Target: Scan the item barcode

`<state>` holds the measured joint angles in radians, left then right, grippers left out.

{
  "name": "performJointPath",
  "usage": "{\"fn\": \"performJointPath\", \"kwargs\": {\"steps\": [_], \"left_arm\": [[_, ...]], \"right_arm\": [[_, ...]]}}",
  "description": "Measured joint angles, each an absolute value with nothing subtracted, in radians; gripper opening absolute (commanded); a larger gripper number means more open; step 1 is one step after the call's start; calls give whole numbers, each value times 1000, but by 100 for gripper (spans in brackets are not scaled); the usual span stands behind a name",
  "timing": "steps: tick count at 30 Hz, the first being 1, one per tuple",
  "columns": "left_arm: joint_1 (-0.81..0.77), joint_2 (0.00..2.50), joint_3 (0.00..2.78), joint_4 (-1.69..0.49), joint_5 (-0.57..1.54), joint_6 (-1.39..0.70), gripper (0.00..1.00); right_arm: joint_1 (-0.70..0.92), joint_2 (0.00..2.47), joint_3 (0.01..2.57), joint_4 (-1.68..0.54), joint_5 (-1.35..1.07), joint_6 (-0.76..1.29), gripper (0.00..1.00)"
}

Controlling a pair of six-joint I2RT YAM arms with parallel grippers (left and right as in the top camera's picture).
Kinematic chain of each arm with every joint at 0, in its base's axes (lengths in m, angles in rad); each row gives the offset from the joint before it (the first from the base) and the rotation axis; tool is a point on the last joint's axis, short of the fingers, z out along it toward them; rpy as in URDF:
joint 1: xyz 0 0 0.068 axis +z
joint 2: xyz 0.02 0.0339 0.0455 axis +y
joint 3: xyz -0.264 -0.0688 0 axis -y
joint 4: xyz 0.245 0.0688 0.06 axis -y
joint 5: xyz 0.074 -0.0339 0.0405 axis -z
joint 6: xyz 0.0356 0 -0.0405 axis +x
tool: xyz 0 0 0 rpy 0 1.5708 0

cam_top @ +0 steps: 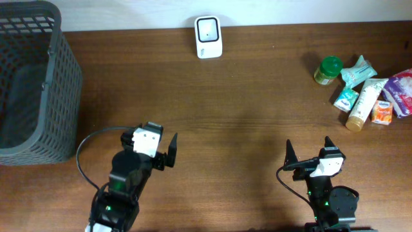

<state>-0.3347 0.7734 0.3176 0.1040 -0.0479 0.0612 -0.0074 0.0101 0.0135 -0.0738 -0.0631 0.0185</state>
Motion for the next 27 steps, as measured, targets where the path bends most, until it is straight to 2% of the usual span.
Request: {"fn": "performJointPath", "kwargs": {"steps": [13,17,22,27], "left_arm": [[-213,380,43,147,-21,61,99],[-138,278,11,102,28,61,99],[-71,184,11,-69,51,56,99],[-27,96,11,-70,54,49,99]], "right_arm": [[-7,10,14,-74,-64,19,98],[-7,10,14,-74,-64,19,99],[-7,10,14,-74,-64,19,99],[-7,10,14,-74,-64,19,99]]}}
